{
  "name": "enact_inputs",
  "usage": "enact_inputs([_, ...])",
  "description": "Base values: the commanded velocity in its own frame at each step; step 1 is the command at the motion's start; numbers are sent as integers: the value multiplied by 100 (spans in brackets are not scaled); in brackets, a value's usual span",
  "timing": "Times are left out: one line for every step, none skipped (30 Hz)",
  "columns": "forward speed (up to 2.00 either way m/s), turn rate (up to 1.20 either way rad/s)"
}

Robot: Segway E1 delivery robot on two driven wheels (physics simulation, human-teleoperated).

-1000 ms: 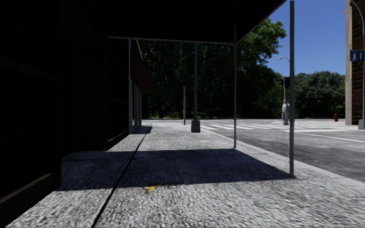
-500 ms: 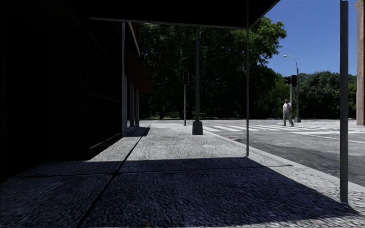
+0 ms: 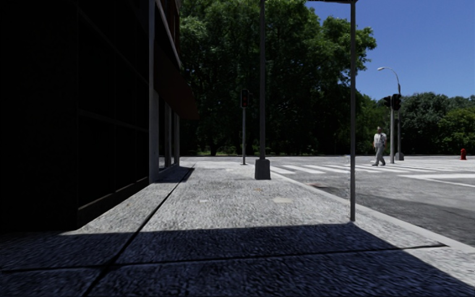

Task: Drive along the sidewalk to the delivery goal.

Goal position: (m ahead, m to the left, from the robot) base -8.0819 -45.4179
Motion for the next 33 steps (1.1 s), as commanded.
enact_inputs([166,16])
enact_inputs([166,16])
enact_inputs([166,16])
enact_inputs([166,16])
enact_inputs([166,16])
enact_inputs([166,16])
enact_inputs([166,12])
enact_inputs([166,9])
enact_inputs([166,9])
enact_inputs([166,6])
enact_inputs([166,4])
enact_inputs([166,2])
enact_inputs([166,2])
enact_inputs([166,0])
enact_inputs([166,0])
enact_inputs([166,0])
enact_inputs([166,0])
enact_inputs([166,0])
enact_inputs([166,0])
enact_inputs([166,0])
enact_inputs([166,0])
enact_inputs([166,0])
enact_inputs([166,0])
enact_inputs([166,0])
enact_inputs([166,0])
enact_inputs([166,0])
enact_inputs([166,0])
enact_inputs([166,0])
enact_inputs([166,0])
enact_inputs([166,0])
enact_inputs([166,0])
enact_inputs([165,0])
enact_inputs([165,0])
